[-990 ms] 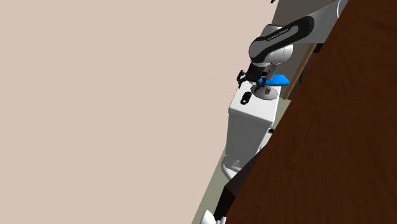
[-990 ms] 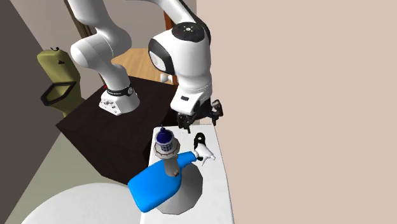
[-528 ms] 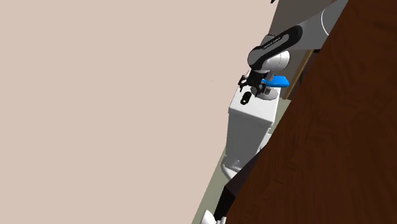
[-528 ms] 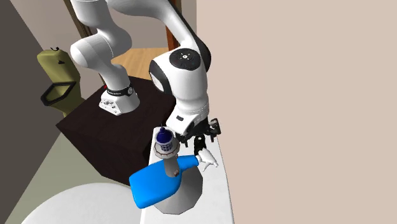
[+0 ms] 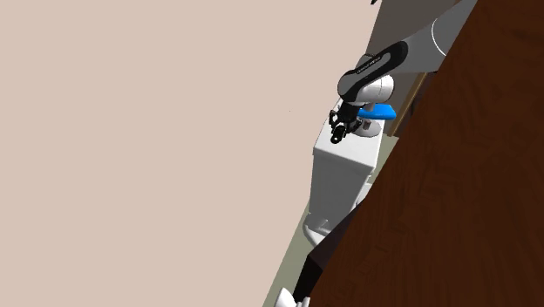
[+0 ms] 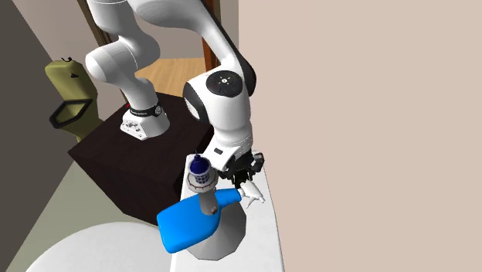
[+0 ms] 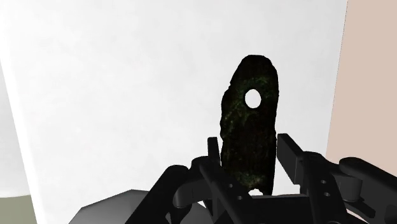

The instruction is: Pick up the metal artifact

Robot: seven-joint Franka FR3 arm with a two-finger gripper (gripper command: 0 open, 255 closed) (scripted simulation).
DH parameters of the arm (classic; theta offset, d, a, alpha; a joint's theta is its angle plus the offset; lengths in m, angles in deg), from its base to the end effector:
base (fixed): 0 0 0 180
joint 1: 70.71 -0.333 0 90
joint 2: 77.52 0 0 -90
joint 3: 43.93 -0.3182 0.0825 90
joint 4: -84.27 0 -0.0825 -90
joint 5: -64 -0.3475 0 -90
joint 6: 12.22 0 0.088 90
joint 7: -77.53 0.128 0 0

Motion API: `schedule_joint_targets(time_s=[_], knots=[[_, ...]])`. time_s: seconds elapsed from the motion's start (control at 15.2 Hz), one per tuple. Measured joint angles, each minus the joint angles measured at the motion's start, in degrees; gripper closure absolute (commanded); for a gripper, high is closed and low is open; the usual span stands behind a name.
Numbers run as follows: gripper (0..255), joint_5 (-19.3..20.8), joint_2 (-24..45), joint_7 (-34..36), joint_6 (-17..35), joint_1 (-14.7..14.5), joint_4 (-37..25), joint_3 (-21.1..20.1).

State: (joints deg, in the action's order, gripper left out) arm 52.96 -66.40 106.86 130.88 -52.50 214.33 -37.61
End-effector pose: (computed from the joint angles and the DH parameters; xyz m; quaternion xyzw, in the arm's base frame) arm 0.4707 -0.2134 0.2860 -0.8540 0.5176 -0.0160 0.0492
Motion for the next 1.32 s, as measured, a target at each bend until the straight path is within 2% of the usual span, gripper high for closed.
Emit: schedule_joint_targets(time_s=[0.53,1.32], knots=[[255,0.1,-0.2,0.1,-0.3,-0.1,-0.1,0.0],[255,2.6,-6.4,2.5,-8.2,-0.4,-2.0,0.5]])
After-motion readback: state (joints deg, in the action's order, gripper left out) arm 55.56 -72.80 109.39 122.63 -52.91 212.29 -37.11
